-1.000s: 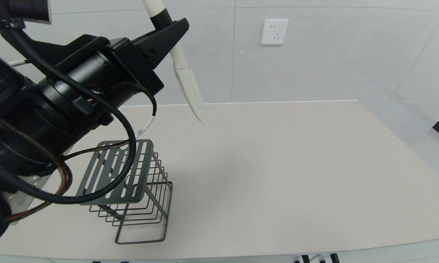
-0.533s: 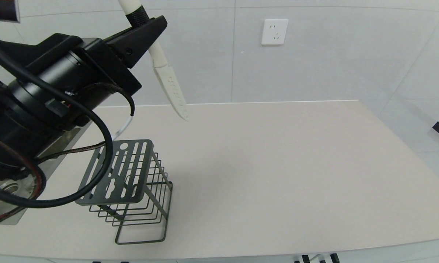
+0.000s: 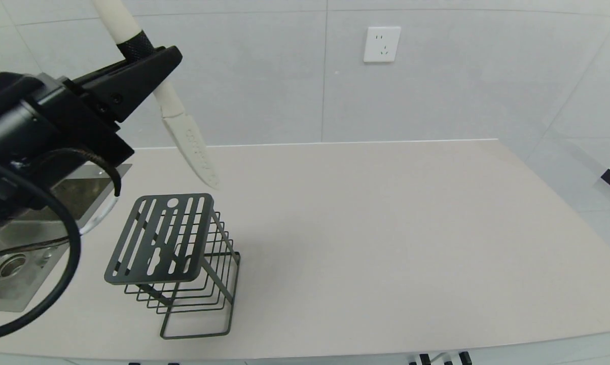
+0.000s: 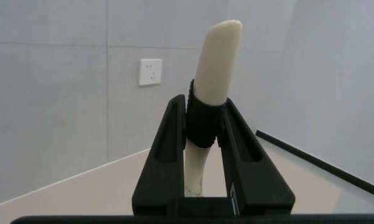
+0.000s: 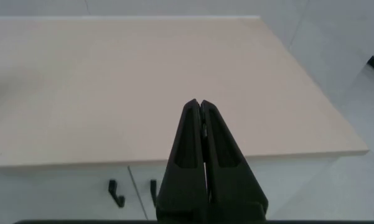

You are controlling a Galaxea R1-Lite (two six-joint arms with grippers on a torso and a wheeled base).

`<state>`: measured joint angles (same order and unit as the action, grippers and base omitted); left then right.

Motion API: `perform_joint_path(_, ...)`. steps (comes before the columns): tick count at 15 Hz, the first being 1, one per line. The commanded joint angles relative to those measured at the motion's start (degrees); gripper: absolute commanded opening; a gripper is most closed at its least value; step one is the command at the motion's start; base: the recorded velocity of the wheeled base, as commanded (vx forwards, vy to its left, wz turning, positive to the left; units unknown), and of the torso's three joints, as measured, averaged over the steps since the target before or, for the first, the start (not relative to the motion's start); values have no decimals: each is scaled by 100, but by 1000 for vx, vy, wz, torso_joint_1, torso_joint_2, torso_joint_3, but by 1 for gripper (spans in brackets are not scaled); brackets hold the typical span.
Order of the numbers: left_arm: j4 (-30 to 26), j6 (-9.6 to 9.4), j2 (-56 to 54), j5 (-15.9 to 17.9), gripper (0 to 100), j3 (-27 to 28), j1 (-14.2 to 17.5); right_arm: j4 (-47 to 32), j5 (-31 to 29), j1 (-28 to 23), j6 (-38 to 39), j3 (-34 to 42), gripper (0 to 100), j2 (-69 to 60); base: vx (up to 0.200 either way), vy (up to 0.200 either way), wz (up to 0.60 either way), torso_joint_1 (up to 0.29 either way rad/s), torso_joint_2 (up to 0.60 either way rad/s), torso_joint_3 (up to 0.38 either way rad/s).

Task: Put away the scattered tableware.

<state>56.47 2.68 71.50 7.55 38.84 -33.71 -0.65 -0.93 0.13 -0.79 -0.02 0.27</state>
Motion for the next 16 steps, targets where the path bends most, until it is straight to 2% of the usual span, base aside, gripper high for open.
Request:
perform_joint_path(1, -373, -172, -505, 1, 0, 1, 84, 73, 5, 4, 62, 2, 0, 17, 0, 0, 0, 0, 0, 0)
perform_joint_path(3, -901, -321, -743, -95, 0, 18, 92, 73, 5, 4, 70, 2, 0, 17, 0, 0, 0, 0, 0, 0)
perform_joint_path(4, -1059, -382, -743, -298, 0, 80, 84, 73, 14, 4, 79, 2, 0, 17, 0, 0, 0, 0, 0, 0)
perform_joint_path(10, -1094, -637, -277, -456, 0, 317, 75, 73, 14, 4, 79, 2, 0, 17, 0, 0, 0, 0, 0, 0)
perform_joint_path(14, -1103, -892, 66, -1194, 0, 484, -206, 73, 14, 4, 79, 2, 0, 17, 0, 0, 0, 0, 0, 0)
perform_joint_path(15, -1094, -892, 233, -1581, 0, 555, -417, 73, 14, 4, 79, 2, 0, 17, 0, 0, 0, 0, 0, 0)
perform_joint_path(16, -1094, -892, 286, -1695, 0, 572, -505, 73, 14, 4, 79, 2, 0, 17, 0, 0, 0, 0, 0, 0)
